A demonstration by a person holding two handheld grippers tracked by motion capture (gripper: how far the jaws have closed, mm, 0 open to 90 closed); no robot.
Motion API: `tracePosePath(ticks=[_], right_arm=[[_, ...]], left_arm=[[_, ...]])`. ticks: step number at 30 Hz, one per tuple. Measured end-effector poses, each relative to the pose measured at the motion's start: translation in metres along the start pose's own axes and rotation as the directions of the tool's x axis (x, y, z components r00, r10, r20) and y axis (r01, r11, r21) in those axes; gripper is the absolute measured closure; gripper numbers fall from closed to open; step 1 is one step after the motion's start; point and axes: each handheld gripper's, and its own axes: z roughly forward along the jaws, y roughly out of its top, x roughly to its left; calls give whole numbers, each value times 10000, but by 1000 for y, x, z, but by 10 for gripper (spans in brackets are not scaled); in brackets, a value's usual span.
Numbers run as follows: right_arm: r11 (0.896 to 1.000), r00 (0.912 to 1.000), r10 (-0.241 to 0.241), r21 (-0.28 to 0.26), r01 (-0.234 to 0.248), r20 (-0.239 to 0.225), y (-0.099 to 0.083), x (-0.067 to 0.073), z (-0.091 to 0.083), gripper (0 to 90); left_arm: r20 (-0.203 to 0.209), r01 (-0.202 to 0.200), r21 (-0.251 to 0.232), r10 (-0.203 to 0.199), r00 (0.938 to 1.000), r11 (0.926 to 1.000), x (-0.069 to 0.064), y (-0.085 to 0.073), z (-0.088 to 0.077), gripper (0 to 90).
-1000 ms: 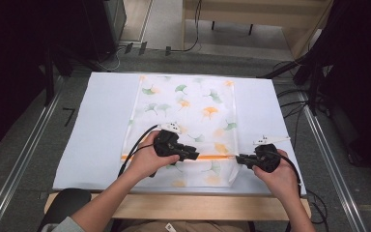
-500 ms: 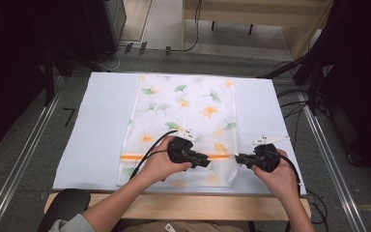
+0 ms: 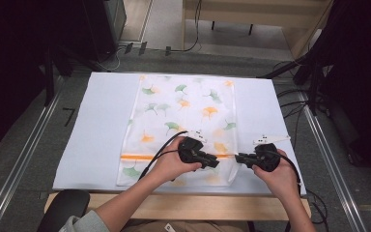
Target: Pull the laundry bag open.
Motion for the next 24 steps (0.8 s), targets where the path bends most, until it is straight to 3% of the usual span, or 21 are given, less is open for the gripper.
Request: tracePosePath(ticks=[13, 24], right_arm=[[9998, 9989, -188, -128, 183, -424, 0, 1, -3, 854], [9988, 9960, -421, -265, 401, -782, 1, 4, -6, 854]], left_arm=[[-346, -325, 233, 333, 9988, 9992, 0, 10, 19, 757], [-276, -450, 265, 458, 9986, 9986, 1, 15, 24, 756]])
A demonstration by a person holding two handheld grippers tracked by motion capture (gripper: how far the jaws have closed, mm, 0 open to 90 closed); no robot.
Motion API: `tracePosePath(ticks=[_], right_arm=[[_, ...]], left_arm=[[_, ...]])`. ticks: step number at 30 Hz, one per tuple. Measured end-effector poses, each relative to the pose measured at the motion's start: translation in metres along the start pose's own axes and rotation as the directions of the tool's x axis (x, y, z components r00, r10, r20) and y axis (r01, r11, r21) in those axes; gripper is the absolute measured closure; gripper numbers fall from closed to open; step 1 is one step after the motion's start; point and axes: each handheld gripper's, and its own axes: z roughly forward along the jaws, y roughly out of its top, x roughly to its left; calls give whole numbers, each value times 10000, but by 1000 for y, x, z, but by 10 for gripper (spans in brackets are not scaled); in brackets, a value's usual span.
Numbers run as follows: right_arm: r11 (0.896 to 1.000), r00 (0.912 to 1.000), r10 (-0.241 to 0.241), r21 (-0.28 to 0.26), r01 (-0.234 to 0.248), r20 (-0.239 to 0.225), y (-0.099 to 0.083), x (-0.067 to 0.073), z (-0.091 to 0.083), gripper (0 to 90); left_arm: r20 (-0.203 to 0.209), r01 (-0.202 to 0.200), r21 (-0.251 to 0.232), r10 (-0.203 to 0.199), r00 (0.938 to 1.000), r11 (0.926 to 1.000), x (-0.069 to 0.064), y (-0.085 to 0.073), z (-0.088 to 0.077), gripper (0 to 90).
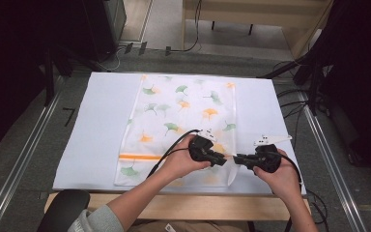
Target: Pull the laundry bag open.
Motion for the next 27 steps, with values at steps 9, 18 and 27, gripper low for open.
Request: tracePosePath(ticks=[9, 18, 27], right_arm=[[9999, 9999, -146, 5, 146, -54, 1, 2, 1, 854], [9998, 9998, -190, -1, 190, -88, 3, 5, 1, 854], [9998, 9998, -183, 16, 184, -85, 3, 5, 1, 854]], left_arm=[[187, -293, -88, 295, 9994, 9995, -4, 1, 6, 762], [62, -304, -123, 305, 9995, 9995, -3, 2, 8, 805], [-74, -114, -202, 112, 9999, 9997, -4, 2, 9, 853]])
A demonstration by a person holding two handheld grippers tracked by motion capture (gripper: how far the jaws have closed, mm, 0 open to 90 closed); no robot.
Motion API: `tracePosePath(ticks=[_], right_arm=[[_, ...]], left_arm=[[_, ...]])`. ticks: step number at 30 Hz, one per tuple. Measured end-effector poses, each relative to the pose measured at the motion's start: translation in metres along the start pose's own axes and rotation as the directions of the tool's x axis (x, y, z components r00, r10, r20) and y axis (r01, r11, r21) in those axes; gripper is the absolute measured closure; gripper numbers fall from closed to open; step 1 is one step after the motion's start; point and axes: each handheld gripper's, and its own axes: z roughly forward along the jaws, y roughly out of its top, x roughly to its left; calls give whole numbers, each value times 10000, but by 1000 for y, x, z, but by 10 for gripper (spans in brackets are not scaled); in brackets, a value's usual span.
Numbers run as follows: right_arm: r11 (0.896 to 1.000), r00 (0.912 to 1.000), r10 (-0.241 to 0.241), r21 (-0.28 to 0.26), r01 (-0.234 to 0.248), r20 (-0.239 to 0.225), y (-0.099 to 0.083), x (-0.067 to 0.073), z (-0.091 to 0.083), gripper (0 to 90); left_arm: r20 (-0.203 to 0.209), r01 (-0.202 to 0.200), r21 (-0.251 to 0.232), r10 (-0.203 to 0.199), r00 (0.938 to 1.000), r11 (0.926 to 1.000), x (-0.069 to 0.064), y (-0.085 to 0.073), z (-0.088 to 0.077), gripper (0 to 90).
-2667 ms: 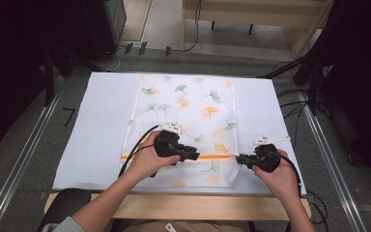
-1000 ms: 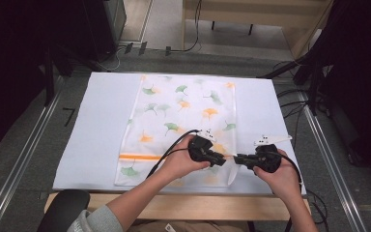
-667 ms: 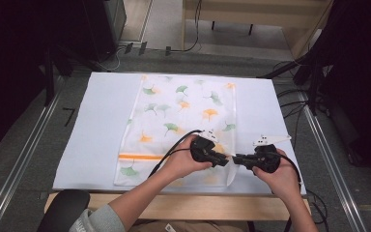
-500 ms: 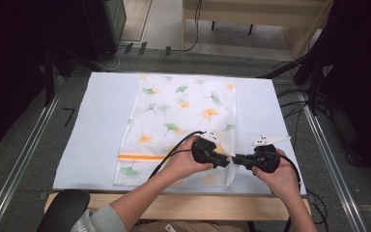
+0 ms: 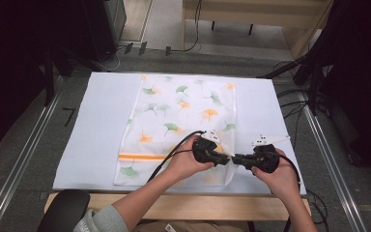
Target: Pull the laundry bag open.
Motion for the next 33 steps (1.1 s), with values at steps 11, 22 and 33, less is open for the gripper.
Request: tracePosePath(ticks=[11, 22, 33], right_arm=[[10000, 10000, -11, 36, 11, 12, 0, 1, 1, 855], [10000, 10000, -25, 14, 24, 20, 0, 1, 0, 854], [10000, 10000, -37, -59, 37, -5, -1, 0, 0, 855]], left_arm=[[22, 146, 24, -146, 9999, 9999, -1, 1, 0, 900], [-48, 209, 56, -209, 9998, 9998, -2, 1, -1, 900], [-66, 670, 241, -669, 9977, 9975, 1, 1, -7, 900]])
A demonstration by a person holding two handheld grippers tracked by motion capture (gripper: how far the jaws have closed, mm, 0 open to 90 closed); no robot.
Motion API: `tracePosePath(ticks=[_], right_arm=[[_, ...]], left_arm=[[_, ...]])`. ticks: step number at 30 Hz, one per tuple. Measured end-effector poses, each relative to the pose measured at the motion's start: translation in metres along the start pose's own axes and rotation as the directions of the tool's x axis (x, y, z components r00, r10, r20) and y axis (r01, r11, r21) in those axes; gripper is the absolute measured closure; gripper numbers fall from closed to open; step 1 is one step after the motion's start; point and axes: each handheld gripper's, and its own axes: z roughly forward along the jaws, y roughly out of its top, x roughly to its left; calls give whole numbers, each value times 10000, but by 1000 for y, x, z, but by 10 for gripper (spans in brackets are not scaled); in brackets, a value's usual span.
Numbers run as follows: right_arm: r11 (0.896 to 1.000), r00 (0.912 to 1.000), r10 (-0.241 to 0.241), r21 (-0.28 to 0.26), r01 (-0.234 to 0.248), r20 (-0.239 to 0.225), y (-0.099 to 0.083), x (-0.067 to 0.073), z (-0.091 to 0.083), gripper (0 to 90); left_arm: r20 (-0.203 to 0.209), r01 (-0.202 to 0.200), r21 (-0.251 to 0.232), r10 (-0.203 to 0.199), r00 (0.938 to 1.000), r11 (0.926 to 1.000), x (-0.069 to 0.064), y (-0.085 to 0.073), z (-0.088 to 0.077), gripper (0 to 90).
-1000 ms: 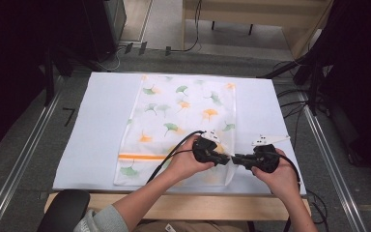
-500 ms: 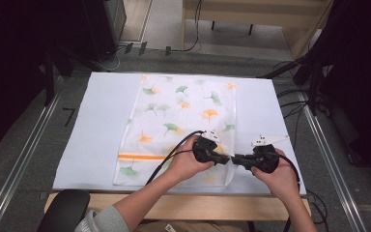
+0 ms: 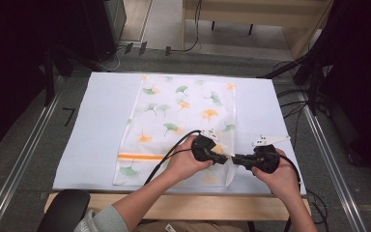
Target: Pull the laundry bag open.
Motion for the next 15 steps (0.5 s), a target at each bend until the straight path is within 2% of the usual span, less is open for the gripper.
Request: tracePosePath(ticks=[5, 7, 12, 13, 15], right_arm=[[10000, 10000, 11, -52, -11, -35, 0, -1, 0, 854], [10000, 10000, 37, -48, -37, -7, 0, -1, -1, 854], [10000, 10000, 30, -75, -30, -8, 0, -1, 0, 854], [10000, 10000, 51, -52, -51, -10, 0, -1, -1, 854], [9999, 9999, 92, -87, -92, -57, 0, -1, -1, 854]], left_arm=[[-109, -68, 35, 69, 9999, 10000, 2, -2, -4, 900], [-125, 135, 16, -134, 9998, 9999, 6, -4, -6, 900], [-196, 193, 90, -191, 9996, 9998, 10, -8, -12, 900], [-103, 312, -19, -312, 9995, 9995, 10, -8, -12, 900], [-110, 295, -29, -295, 9995, 9996, 10, -8, -12, 900]])
